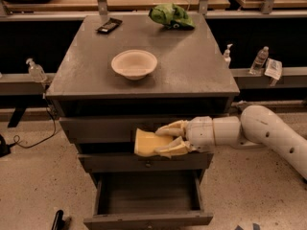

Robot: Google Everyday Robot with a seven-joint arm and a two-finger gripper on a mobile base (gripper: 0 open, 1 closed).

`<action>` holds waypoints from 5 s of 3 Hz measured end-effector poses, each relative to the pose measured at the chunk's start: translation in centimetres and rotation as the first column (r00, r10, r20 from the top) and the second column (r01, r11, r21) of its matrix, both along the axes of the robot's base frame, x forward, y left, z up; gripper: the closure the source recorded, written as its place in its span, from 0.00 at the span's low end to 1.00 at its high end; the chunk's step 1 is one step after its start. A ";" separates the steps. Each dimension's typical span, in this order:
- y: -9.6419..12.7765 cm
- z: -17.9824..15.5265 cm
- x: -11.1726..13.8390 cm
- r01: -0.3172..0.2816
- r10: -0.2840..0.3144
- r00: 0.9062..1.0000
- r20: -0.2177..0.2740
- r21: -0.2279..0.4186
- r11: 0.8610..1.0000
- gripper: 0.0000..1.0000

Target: Place sponge into bottom drawer

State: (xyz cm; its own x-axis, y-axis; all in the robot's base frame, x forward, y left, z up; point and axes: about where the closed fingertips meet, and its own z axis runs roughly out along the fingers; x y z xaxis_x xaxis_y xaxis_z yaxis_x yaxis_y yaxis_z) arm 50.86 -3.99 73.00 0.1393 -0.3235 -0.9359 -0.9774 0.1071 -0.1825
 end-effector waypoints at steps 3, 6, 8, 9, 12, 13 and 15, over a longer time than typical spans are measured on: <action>0.2 -16.6 -3.2 -0.014 0.040 0.992 -0.116 0.221 0.975 1.00; 0.0 -26.8 -5.1 0.019 0.038 0.983 -0.180 0.304 0.952 1.00; -0.2 -42.3 1.4 0.098 -0.084 0.971 -0.225 0.052 0.994 1.00; 0.2 -45.2 3.0 0.128 -0.131 0.964 -0.233 -0.025 0.991 1.00; -3.0 -50.8 5.8 0.423 -0.454 0.858 -0.239 -0.171 0.890 0.98; -3.8 -51.5 6.4 0.474 -0.510 0.831 -0.222 -0.195 0.858 0.76; -4.1 -51.7 6.2 0.552 -0.583 0.796 -0.162 -0.200 0.809 0.30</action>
Offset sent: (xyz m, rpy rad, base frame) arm -0.0579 0.0066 -0.2990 0.4274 0.2732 0.0283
